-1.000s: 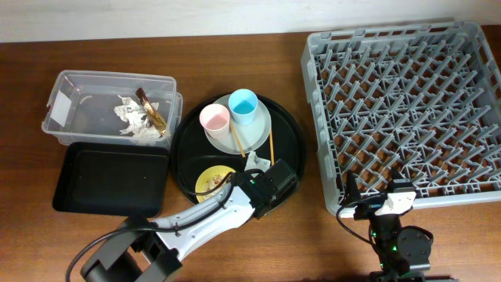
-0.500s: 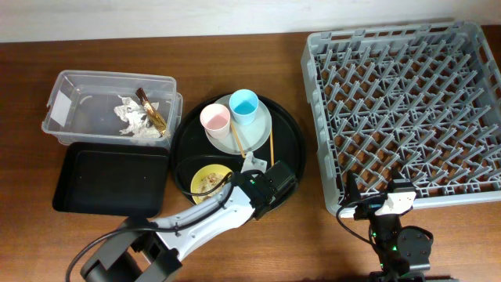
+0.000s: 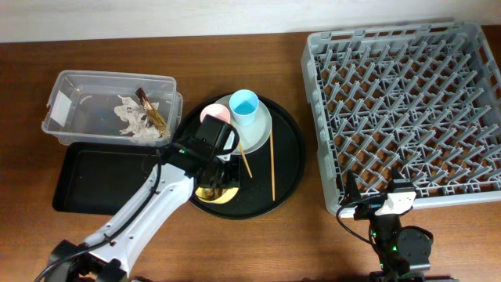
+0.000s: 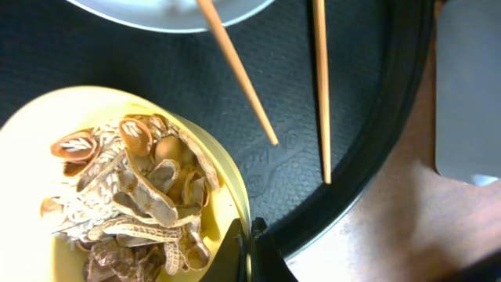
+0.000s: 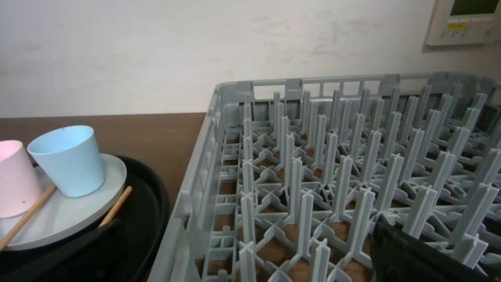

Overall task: Sort waste into correct bins and load items into the dishwasher rack
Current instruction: 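Lift the yellow bowl over the black tray and tip out the shells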

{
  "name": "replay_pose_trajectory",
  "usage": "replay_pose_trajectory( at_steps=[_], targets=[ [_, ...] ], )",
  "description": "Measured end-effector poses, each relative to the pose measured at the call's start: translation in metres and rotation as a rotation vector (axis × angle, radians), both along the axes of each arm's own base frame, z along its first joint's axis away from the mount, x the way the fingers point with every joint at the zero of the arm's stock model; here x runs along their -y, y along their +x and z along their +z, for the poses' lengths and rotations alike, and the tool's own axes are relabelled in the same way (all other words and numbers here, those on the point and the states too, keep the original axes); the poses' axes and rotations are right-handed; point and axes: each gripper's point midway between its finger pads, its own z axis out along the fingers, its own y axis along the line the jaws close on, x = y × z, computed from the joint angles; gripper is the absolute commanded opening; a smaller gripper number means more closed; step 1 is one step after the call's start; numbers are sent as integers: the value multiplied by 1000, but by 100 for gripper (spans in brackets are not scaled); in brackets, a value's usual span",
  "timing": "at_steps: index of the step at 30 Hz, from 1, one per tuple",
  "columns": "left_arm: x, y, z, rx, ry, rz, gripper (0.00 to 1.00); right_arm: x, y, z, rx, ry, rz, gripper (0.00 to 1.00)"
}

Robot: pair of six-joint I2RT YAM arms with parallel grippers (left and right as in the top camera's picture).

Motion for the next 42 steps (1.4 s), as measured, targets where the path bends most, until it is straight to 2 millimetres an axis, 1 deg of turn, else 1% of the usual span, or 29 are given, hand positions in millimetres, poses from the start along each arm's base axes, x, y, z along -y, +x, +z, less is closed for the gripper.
replay_pose_trajectory(
  at_steps=[5, 7, 9, 11, 13, 15, 16, 18, 20, 22, 24, 25, 26, 29, 31, 32, 33, 34, 36, 37, 39, 40, 42],
  targets=[
    [-1, 0, -2, 29, 49, -16, 0, 0, 0, 0, 0, 0, 0, 98],
    [-4, 3, 1, 45, 59, -8, 0, 0, 0, 0, 0, 0, 0, 98],
    [-10, 6, 11, 70, 44, 14, 0, 0, 0, 0, 0, 0, 0, 98],
    [-22, 11, 30, 105, -1, 58, 0, 0, 0, 0, 0, 1, 0, 98],
    [-42, 13, 54, 134, -59, 122, 0, 0, 0, 0, 0, 0, 0, 98],
    [-77, 15, 72, 160, -88, 219, 0, 0, 0, 0, 0, 0, 0, 99],
    [-96, 16, 78, 171, -87, 267, 0, 0, 0, 0, 0, 1, 0, 98],
    [-136, 14, 80, 167, -71, 361, 0, 0, 0, 0, 0, 0, 0, 98],
    [-160, 10, 78, 140, -81, 423, 0, 0, 0, 0, 0, 0, 0, 99],
    [-186, 11, 80, 148, -112, 488, 0, 0, 0, 0, 0, 1, 0, 98],
    [-203, 12, 83, 155, -172, 539, 0, 0, 0, 0, 0, 0, 0, 98],
    [-222, 15, 86, 184, -209, 583, 0, 0, 0, 0, 0, 0, 0, 99],
    [-232, 17, 90, 214, -257, 604, 0, 0, 0, 0, 0, 0, 0, 98],
    [-253, 18, 91, 290, -368, 654, 0, 0, 0, 0, 0, 0, 0, 98],
    [-264, 13, 87, 334, -468, 690, 0, 0, 0, 0, 0, 0, 0, 98],
    [-267, 12, 86, 352, -503, 696, 0, 0, 0, 0, 0, 0, 0, 98],
    [-264, 12, 91, 370, -557, 681, 0, 0, 0, 0, 0, 0, 0, 98],
    [-271, 8, 88, 388, -586, 705, 0, 0, 0, 0, 0, 1, 0, 98],
    [-277, 5, 92, 411, -622, 723, 0, 0, 0, 0, 0, 0, 0, 98],
    [-281, 6, 95, 435, -633, 718, 0, 0, 0, 0, 0, 1, 0, 98],
    [-282, 10, 98, 458, -670, 696, 0, 0, 0, 0, 0, 0, 0, 98],
    [-282, 13, 98, 462, -696, 683, 0, 0, 0, 0, 0, 1, 0, 98],
    [-283, 20, 89, 439, -780, 669, 0, 0, 0, 0, 0, 0, 0, 98]
  ],
)
